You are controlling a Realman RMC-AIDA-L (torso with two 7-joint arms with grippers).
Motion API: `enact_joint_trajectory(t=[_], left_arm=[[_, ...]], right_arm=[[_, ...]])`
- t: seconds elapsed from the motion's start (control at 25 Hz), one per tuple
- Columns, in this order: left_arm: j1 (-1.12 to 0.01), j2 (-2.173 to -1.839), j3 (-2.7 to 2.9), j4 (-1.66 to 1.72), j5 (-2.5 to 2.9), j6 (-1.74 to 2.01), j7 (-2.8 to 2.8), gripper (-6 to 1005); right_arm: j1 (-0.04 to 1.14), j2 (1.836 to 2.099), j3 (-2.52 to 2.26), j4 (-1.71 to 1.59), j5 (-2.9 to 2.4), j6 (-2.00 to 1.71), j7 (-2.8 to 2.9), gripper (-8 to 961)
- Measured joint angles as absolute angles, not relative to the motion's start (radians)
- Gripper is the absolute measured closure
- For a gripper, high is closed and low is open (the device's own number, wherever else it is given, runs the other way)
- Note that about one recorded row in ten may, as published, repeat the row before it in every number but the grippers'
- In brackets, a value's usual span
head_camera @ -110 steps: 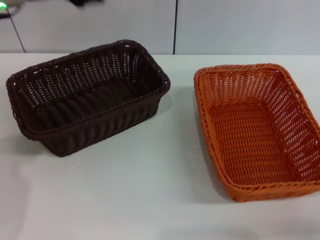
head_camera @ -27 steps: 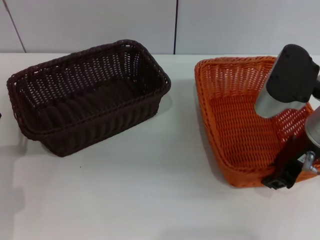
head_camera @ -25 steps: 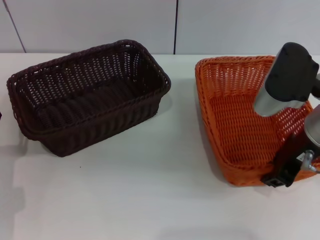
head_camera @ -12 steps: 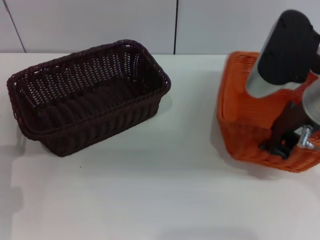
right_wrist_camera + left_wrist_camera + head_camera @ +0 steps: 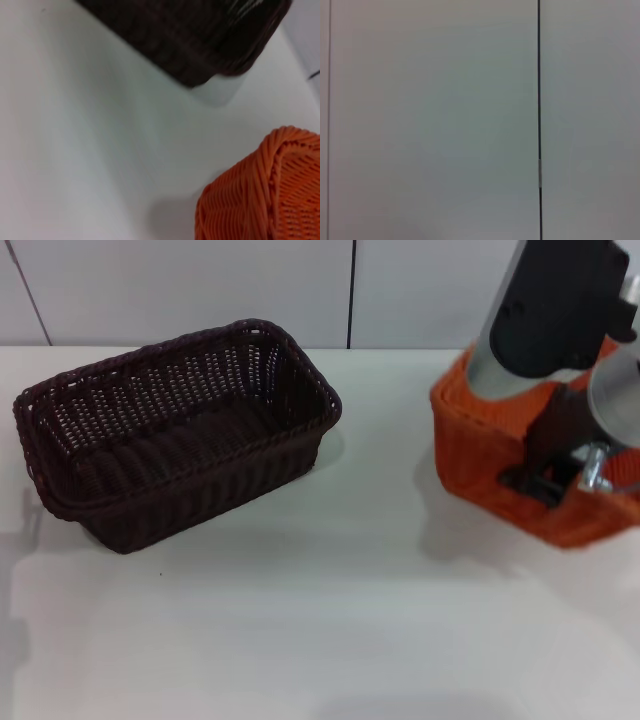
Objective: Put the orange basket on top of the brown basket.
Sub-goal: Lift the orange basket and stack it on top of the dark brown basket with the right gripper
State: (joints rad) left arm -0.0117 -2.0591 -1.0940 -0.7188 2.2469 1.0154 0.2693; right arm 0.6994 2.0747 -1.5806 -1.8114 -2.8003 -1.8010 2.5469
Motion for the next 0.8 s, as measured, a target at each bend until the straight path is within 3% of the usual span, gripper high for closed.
enact_joint_trajectory(t=[0.28,0.8], left_arm=[[-0.017,-2.059,-1.107,-0.705,2.248,1.016,0.268,202],[0.003,-2.066,-1.102,-0.709,2.240,1.030,0.247,203]], right_arm=[[0.742,2.074,-1.633,-1.892,-2.837,-1.762,2.375,782],[0.682,2.071,-1.793,-1.896,-2.915,-1.439,1.744,783]])
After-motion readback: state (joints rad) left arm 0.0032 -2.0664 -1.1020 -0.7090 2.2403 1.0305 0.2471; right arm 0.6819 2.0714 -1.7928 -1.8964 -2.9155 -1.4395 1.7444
